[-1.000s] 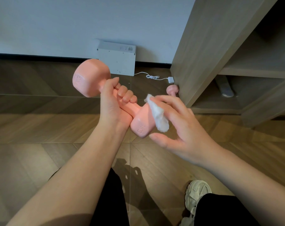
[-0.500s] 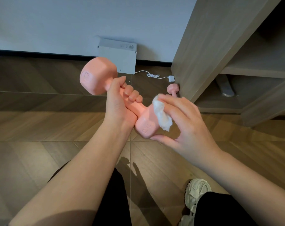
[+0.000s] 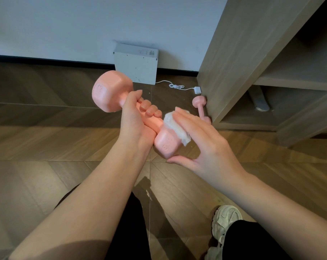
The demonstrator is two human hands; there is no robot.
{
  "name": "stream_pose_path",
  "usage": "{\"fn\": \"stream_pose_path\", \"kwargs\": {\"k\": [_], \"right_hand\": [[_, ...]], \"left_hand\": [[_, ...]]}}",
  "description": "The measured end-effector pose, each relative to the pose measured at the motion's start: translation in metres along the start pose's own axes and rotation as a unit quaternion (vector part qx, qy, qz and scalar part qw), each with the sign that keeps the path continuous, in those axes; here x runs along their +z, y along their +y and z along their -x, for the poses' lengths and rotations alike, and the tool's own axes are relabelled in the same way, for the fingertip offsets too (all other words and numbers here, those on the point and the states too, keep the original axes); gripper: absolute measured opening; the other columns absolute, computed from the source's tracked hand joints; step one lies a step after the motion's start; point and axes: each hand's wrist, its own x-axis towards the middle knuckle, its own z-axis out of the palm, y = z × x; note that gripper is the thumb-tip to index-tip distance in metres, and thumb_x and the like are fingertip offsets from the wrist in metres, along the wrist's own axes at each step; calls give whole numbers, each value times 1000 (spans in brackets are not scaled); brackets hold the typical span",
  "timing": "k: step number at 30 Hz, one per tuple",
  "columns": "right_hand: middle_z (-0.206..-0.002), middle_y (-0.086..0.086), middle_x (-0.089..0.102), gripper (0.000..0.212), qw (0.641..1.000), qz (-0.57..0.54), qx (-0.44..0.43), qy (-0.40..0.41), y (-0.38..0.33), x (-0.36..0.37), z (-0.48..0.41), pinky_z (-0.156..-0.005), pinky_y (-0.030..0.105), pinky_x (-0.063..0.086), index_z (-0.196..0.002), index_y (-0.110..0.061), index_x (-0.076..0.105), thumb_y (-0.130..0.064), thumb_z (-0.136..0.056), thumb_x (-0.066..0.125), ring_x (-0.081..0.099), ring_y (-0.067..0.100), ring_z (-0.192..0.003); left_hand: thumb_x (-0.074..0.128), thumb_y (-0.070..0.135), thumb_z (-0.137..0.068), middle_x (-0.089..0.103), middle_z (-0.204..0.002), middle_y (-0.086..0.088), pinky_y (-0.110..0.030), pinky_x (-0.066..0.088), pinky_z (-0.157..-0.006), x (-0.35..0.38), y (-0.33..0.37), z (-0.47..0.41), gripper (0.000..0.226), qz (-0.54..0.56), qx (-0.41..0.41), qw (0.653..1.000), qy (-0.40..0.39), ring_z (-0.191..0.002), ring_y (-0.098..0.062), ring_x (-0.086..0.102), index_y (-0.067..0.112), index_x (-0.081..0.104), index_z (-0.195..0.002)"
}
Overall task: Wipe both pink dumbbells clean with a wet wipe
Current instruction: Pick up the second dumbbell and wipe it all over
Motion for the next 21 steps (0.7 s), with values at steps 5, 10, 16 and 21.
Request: {"fn": "stream_pose_path", "kwargs": {"k": [5,10,16,21], "right_hand": [[-140,-1,55,89,997,-46,60,-14,0,2,0,-107,7,29,-140,-11,48,-37,-65,87,42,-1,-128],[-145,13,49,70,997,21,-69,26,0,6,2,-113,37,38,-134,2,53,-19,-75,84,44,23,-138],[-137,-3,55,84,995,-37,85,-26,3,3,1,-102,1,25,-139,-14,48,-42,-68,84,40,-4,-124],[-147,5,43,97,1000,-4,25,-14,3,10,3,-114,11,19,-143,-8,38,-36,-65,87,25,-2,-137]], "left_hand": [[56,16,-90,29,-49,7,-20,32,-42,-1,-1,0,30,-22,25,999,3,-39,-8,26,18,37,-67],[54,15,-91,27,-50,8,-21,31,-42,-2,-1,-6,31,-12,11,1000,16,-39,-9,25,19,35,-67],[57,17,-91,31,-52,6,-20,31,-43,-1,-3,-5,31,-28,12,998,47,-43,-9,27,18,38,-66],[60,22,-93,32,-54,7,-20,31,-50,4,-7,-3,35,21,-22,998,54,-43,-8,28,18,39,-66]]}}
